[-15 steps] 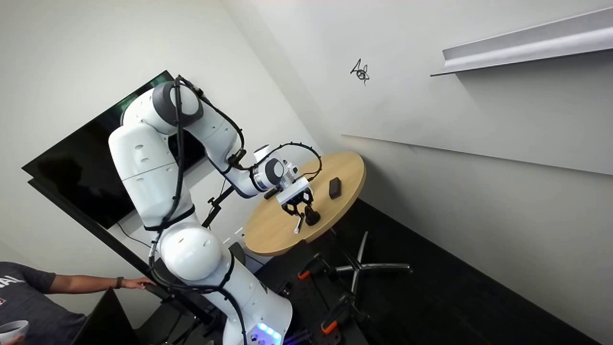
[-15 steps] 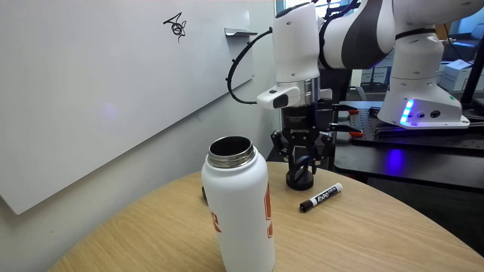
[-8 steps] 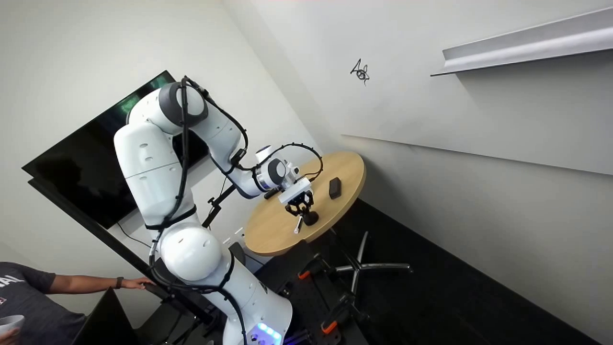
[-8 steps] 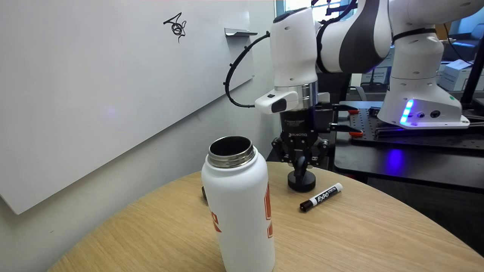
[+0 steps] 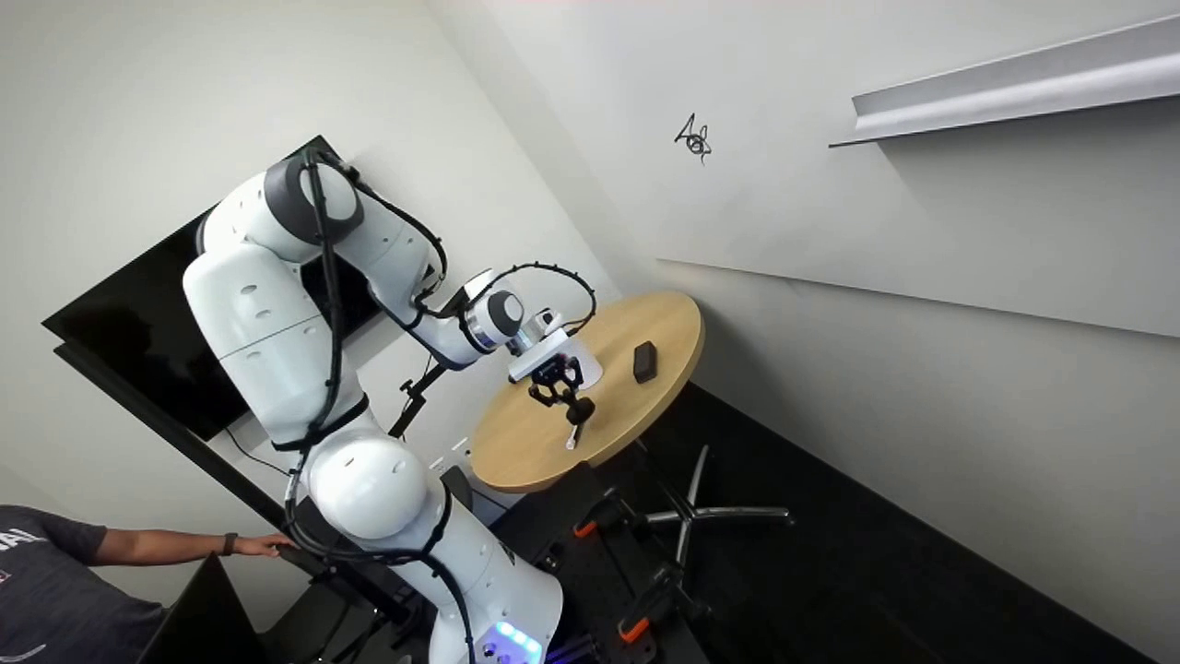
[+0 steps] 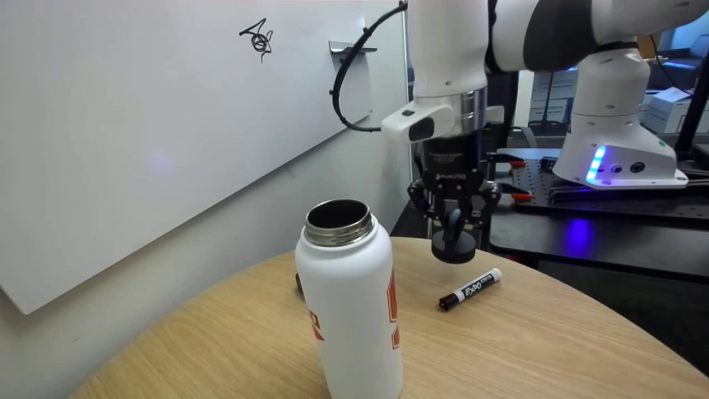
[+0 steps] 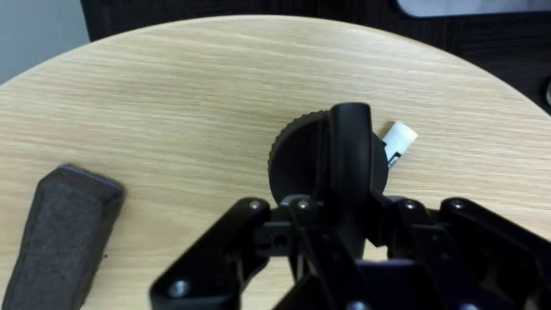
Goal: Cover the white flask with the black lid
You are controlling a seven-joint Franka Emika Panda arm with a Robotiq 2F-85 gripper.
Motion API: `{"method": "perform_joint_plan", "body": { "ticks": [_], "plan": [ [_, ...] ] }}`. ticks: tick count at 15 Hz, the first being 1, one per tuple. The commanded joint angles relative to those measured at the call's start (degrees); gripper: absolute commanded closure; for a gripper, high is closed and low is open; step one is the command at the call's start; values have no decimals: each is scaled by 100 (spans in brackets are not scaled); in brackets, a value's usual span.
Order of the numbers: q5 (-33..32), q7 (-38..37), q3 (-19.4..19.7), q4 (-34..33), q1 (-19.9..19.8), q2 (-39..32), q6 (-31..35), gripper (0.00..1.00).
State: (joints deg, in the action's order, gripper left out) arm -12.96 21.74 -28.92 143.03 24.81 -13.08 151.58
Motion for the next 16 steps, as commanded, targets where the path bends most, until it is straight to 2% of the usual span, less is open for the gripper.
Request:
{"method": "perform_joint_plan", "body": {
  "ticks": [1,5,7,8,9,10,14,15,16],
  "plan": [
    [366,-246,-388,-181,246,1100,-1472,97],
    [736,-7,-586,-919,450,1770,-2961,97],
    [775,211,-557,-1233,525,1966,-3352,97],
    [746,255,-536,-1353,545,1987,-3446,97],
    [798,383,-522,-1304,582,1984,-3243,97],
    [657,117,-556,-1260,572,1922,-3190,89],
    [685,254,-545,-1301,583,1932,-3190,89],
    [685,255,-543,-1301,583,1929,-3190,97],
    [565,216,-564,-1419,582,1928,-3238,97]
  ]
}}
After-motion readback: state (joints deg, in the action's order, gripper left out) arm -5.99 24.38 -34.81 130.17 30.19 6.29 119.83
